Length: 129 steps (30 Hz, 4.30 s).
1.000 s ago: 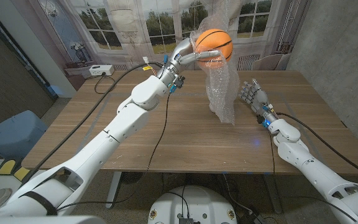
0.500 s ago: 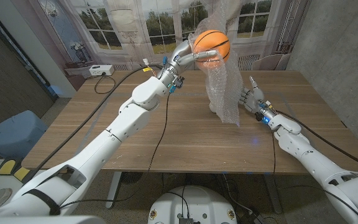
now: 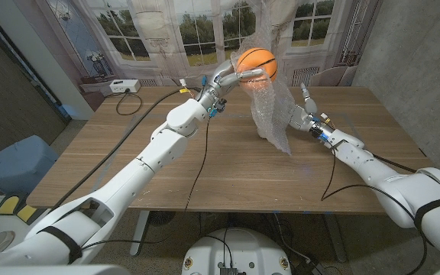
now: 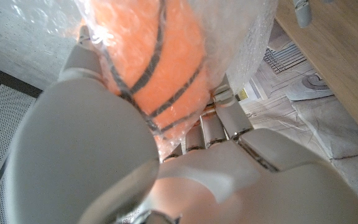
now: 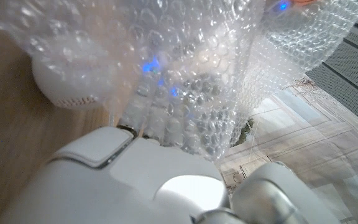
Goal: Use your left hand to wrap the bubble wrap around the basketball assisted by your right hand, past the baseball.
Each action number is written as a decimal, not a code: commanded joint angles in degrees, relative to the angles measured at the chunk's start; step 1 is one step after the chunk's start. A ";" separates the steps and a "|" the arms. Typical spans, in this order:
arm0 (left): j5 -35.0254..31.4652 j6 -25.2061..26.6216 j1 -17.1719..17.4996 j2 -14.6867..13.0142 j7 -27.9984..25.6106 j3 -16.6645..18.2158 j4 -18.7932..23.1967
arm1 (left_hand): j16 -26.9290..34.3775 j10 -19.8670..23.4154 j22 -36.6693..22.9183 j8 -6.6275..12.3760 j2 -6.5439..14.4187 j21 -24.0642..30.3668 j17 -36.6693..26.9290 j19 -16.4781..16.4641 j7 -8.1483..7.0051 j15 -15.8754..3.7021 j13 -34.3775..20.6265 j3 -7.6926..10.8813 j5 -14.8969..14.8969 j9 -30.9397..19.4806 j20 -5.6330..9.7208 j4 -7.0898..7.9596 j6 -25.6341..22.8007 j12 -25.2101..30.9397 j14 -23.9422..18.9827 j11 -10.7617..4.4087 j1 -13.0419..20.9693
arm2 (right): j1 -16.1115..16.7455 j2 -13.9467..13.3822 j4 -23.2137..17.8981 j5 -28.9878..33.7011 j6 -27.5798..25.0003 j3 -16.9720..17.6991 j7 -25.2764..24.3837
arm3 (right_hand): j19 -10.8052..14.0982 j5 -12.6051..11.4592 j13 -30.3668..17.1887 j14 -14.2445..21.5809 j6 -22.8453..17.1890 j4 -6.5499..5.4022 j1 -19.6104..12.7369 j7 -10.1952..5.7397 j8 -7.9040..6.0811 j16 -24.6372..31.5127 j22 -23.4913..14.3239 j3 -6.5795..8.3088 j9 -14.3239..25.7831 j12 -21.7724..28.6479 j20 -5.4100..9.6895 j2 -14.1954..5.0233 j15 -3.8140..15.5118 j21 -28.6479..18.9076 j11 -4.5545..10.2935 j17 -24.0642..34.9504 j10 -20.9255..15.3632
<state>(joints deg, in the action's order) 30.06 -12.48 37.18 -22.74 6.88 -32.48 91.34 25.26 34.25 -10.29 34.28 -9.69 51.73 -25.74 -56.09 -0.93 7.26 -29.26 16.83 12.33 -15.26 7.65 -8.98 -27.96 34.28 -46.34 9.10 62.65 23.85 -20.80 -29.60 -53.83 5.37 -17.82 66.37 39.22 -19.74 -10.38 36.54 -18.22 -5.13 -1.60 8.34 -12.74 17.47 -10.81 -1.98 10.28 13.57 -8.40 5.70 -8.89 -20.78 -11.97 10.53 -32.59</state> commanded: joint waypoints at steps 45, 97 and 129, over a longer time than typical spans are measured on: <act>-20.40 57.92 -13.55 -12.41 -7.11 -12.53 24.03 | -1.39 17.31 -0.15 0.51 14.61 2.02 -1.16 1.99 2.18 -20.67 -4.42 4.13 0.89 -0.11 2.01 -0.45 -23.46 -1.09 -24.11 -15.69 14.06 | 9.58 -18.32 -33.82 2.14 -10.24 -7.33 -9.13 | 1.67 8.79 -1.95 13.36 -18.71 5.61 -27.18 -1.84 1.41 1.67 -1.62 22.76 1.00 -2.22 5.33 -14.69 7.27 -5.94 2.94 6.31 -13.29; -21.30 88.07 -57.11 -0.80 12.30 -74.40 16.94 | -2.76 16.55 -0.46 0.27 14.51 4.01 -2.41 5.66 0.80 -20.77 -5.46 4.76 1.07 -0.40 2.68 -0.19 -22.95 -2.82 -24.63 -15.69 13.42 | 2.98 -17.65 -50.11 22.07 -27.63 -29.18 -17.02 | -14.08 9.15 -2.00 -9.92 -0.39 5.05 -22.70 -3.20 2.70 -6.07 -0.92 21.80 1.04 -3.24 0.27 -15.28 1.20 -2.19 1.33 9.91 11.27; -19.79 85.74 -59.74 1.77 8.91 -77.97 15.35 | -1.79 15.17 -2.50 -1.08 15.50 9.19 -8.17 13.53 0.94 -20.78 -10.24 2.38 0.30 -0.59 0.37 -0.26 -22.97 -0.37 -22.18 -16.18 14.35 | 12.65 -34.75 -67.37 23.50 -15.11 -11.04 -34.92 | -34.57 8.53 -1.78 -36.52 15.68 5.13 -15.33 -7.86 1.05 -6.88 -0.42 15.63 0.67 -1.72 -2.93 -9.81 -1.65 6.00 2.68 6.56 31.15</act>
<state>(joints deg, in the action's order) 10.03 74.26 -21.67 -21.90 15.39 -109.40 108.05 23.09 34.16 -12.67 33.10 -9.69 60.40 -33.51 -48.61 0.01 9.14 -39.52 18.32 12.76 -15.57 0.16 -10.47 -28.88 33.58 -48.58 7.94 62.64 30.09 -48.50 -88.88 -28.78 -11.62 -37.67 41.57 4.68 -10.64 -12.07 0.00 -1.94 -0.53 -16.55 0.38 -11.16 10.21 -11.18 13.52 10.88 11.26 -11.20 -4.10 -10.25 -14.64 -9.32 17.12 -0.87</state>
